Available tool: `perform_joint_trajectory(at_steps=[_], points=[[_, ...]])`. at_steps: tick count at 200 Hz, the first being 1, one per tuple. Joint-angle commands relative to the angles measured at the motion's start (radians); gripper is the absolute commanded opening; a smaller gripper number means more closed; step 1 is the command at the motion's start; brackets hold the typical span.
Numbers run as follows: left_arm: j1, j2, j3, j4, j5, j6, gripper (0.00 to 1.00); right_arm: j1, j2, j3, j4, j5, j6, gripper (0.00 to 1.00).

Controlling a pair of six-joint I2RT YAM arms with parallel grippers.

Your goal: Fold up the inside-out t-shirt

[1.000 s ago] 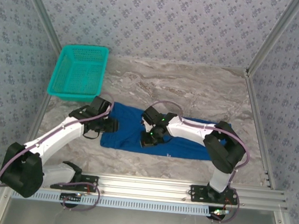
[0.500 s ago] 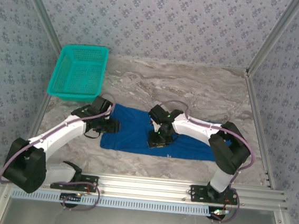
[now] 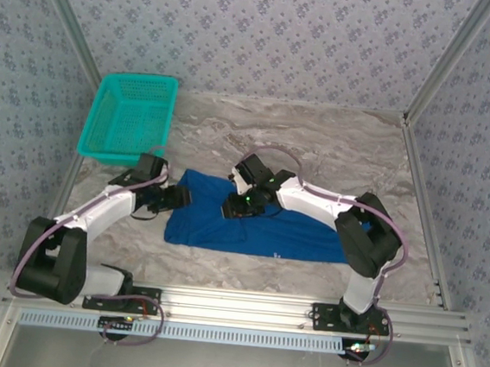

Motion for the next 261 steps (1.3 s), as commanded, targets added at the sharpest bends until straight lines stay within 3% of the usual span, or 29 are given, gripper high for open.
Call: perform_joint_trajectory(at_steps=[1,55,103,159,261], points=[[0.021,0.043,-0.010,0.101,0.041,-0.002,0.66,-0.013,0.019,0.028,0.016,-0.017,-0.030,0.32],[0.022,0.185,0.025,0.094,0.075,0.066,0.75,-0.038,0.039,0.034,-0.013,-0.026,-0.063,0.31],[0.019,0.258,-0.002,0.145,0.243,0.059,0.78,-0.040,0.102,0.002,0.003,-0.004,-0.028,0.26],[0.017,0.287,-0.072,0.254,0.367,0.026,0.63,-0.037,0.112,-0.011,0.008,-0.014,-0.017,0.25],[-0.047,0.273,-0.067,0.312,0.433,0.038,0.58,-0.027,0.124,-0.008,0.014,-0.016,-0.004,0.25]])
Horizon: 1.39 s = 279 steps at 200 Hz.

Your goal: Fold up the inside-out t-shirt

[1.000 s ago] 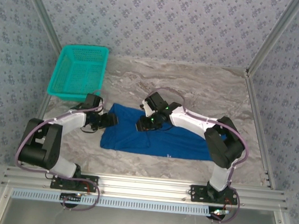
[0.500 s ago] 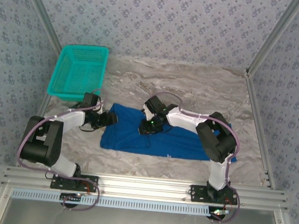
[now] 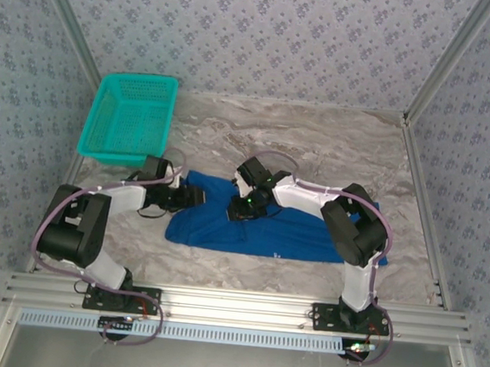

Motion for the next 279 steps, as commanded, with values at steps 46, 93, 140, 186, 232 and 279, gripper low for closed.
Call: perform_joint_trajectory(at_steps=[46,93,140,186,232,279], points=[[-0.057,0.035,-0.025,0.002,0.055,0.009,0.49,0.009,0.020,-0.007,-0.002,-0.003,0.019,0.24],[-0.112,0.031,0.017,-0.099,-0.160,0.016,0.33,0.009,0.023,-0.004,-0.003,-0.005,0.019,0.24],[-0.114,0.013,0.034,-0.081,-0.172,0.001,0.16,0.007,0.020,0.008,-0.023,0.005,0.007,0.24],[-0.106,-0.050,0.064,-0.164,-0.239,0.053,0.00,0.000,-0.007,0.030,-0.061,0.004,-0.024,0.25],[-0.051,-0.144,0.101,-0.357,-0.390,0.081,0.00,-0.038,-0.135,0.061,-0.098,-0.036,-0.069,0.29],[-0.004,-0.218,0.165,-0.540,-0.563,0.110,0.00,-0.117,-0.241,0.081,-0.249,0.040,-0.150,0.30]])
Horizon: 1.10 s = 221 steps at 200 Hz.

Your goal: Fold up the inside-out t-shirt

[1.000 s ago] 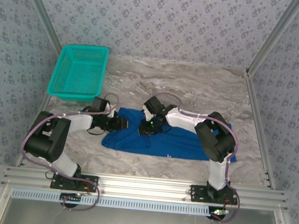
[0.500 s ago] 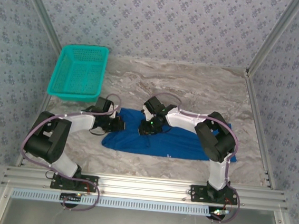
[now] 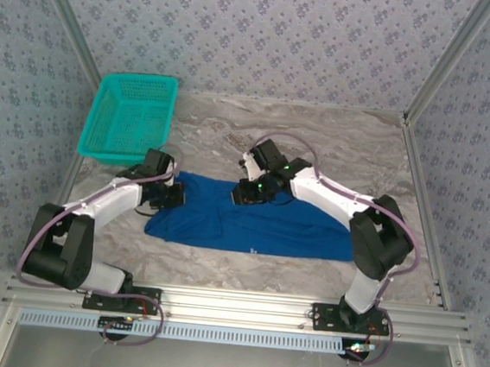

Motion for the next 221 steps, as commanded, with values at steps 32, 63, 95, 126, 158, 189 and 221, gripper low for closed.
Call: perform_joint_trajectory(at_steps=[32,63,95,126,158,189,221], points=[[0.005,-0.062,0.096,-0.223,-0.174,0.007,0.00,-0.153,-0.135,-0.041,-0.183,0.087,-0.092,0.30],[-0.106,-0.081,0.173,-0.243,-0.135,-0.079,0.00,-0.255,-0.195,-0.069,-0.219,0.104,-0.131,0.30],[-0.283,-0.004,0.306,-0.278,-0.093,-0.223,0.00,-0.343,-0.264,-0.083,-0.243,0.115,-0.167,0.31],[-0.454,0.177,0.513,-0.264,-0.057,-0.360,0.00,-0.470,-0.356,-0.093,-0.280,0.122,-0.174,0.31],[-0.586,0.393,0.704,-0.196,-0.041,-0.488,0.00,-0.633,-0.481,-0.093,-0.338,0.174,-0.146,0.30],[-0.671,0.598,0.929,-0.172,-0.028,-0.554,0.00,-0.720,-0.569,-0.124,-0.348,0.190,-0.102,0.30],[-0.716,0.760,1.115,-0.194,-0.015,-0.585,0.00,-0.747,-0.620,-0.154,-0.380,0.203,-0.094,0.31]])
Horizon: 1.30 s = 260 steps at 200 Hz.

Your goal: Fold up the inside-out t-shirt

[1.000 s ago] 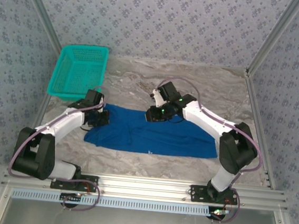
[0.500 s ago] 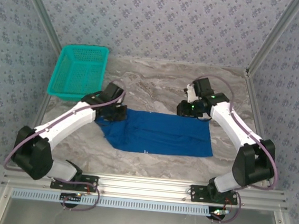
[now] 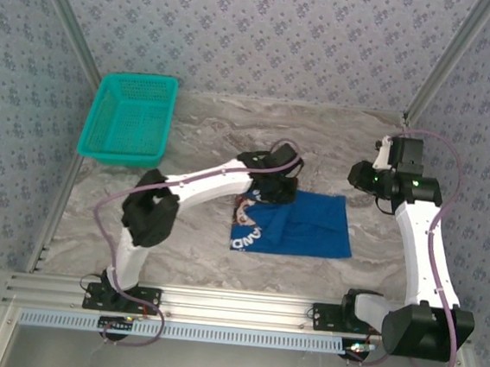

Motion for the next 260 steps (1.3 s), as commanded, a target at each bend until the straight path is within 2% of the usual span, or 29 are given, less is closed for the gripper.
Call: perform_joint_trajectory(at_steps=[1,35,69,97,121,139,162,209,260], points=[[-0.025,0.061,0.115,-0.014,0.023,-0.064,0.00,-0.012,-0.026,-0.033,-0.068,0.022,0.024,0.31],[-0.044,0.131,0.261,-0.060,0.036,-0.086,0.00,-0.012,-0.066,-0.050,-0.076,0.022,0.039,0.31],[-0.032,0.121,0.354,-0.176,0.014,0.007,0.00,-0.011,-0.069,-0.084,-0.075,0.030,0.053,0.30],[0.006,0.070,0.268,-0.159,0.030,0.035,0.00,0.005,-0.029,-0.211,-0.011,-0.061,0.085,0.30],[0.028,0.029,0.194,-0.125,0.057,0.047,0.00,0.024,0.033,-0.310,0.071,-0.074,0.099,0.30],[0.042,0.003,0.140,-0.098,0.088,0.050,0.00,0.085,0.124,-0.349,0.150,-0.070,0.113,0.29],[0.060,-0.019,0.107,-0.084,0.118,0.060,0.00,0.175,0.229,-0.352,0.252,-0.069,0.138,0.28],[0.090,-0.052,0.067,-0.044,0.163,0.083,0.00,0.232,0.415,-0.320,0.327,-0.070,0.143,0.26],[0.118,-0.119,-0.001,-0.024,0.166,0.092,0.00,0.327,0.534,-0.269,0.380,-0.081,0.169,0.25]])
